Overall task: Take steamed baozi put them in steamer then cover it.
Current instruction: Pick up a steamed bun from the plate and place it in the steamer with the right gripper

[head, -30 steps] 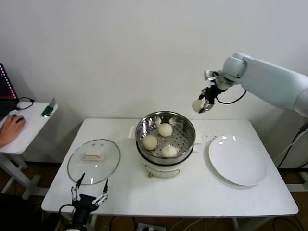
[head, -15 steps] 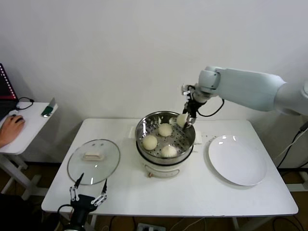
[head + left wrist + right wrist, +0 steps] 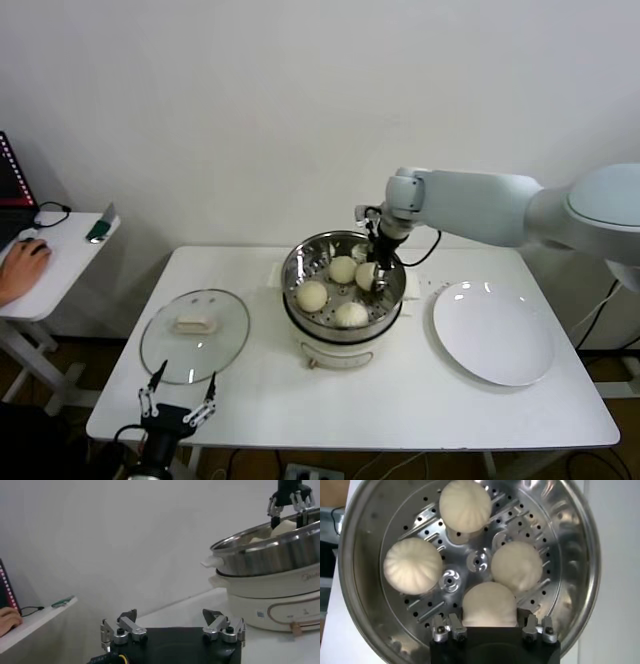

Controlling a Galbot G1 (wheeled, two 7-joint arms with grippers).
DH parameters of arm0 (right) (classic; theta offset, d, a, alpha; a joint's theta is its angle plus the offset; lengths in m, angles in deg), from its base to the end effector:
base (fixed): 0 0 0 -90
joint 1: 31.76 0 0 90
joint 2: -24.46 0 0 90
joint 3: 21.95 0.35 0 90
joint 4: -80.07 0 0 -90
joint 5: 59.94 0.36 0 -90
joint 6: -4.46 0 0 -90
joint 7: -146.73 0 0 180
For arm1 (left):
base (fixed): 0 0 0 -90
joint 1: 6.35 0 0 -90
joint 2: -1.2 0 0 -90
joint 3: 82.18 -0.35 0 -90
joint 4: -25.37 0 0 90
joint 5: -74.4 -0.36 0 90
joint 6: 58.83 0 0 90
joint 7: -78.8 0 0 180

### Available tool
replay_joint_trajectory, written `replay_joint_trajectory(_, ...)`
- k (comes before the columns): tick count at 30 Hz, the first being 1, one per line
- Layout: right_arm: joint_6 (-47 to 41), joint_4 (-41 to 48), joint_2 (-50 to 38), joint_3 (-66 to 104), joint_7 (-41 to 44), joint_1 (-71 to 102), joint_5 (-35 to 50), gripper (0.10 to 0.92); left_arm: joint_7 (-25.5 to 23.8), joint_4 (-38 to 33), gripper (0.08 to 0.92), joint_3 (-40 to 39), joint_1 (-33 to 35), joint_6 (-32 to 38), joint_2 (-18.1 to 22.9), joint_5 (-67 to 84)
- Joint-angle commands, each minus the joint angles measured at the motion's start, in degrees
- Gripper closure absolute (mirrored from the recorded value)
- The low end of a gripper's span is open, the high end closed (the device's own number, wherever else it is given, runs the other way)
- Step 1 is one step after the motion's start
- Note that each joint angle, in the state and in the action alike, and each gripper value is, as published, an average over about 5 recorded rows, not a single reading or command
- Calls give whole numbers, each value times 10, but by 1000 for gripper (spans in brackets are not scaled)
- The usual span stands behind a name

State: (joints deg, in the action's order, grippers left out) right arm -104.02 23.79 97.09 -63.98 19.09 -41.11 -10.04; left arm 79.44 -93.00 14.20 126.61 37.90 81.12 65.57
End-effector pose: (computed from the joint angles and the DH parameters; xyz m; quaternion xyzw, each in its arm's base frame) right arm 0.6159 0.0481 -0.1018 0.5123 -0.5488 0.5092 0.4208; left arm 0.1145 0.0660 -0.3390 -0.0204 -0.9818 -0.1784 0.0621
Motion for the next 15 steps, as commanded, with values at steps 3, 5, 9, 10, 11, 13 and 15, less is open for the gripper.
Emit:
replay_joint_trajectory(3,-4,2,9,-17,-2,8,-6,338,0,3,177,0,0,0,-1,1)
replay_joint_trajectory(5,-4,5,8,-15,-2,7,-13,338,0,2,177,0,1,1,-1,1)
replay_joint_trajectory(9,-6,5,8,-11,1,4,-14,297,0,1,177,3,1,0,-1,1)
replay_joint_trajectory(10,-6,5,7,-10,2,4,-14,273,0,1,177,3,1,0,-1,1)
replay_joint_trajectory(11,-6,4,6,-8,3,3,-14,252,0,1,177,4,1,0,-1,1)
replay_joint_trajectory(13,-6,4,3,-6,5,1,-14,219,0,0,177,3,1,0,-1,1)
replay_joint_trajectory(15,-6,4,0,0,9,-3,-14,208,0,0,177,3,0,-1,0,0)
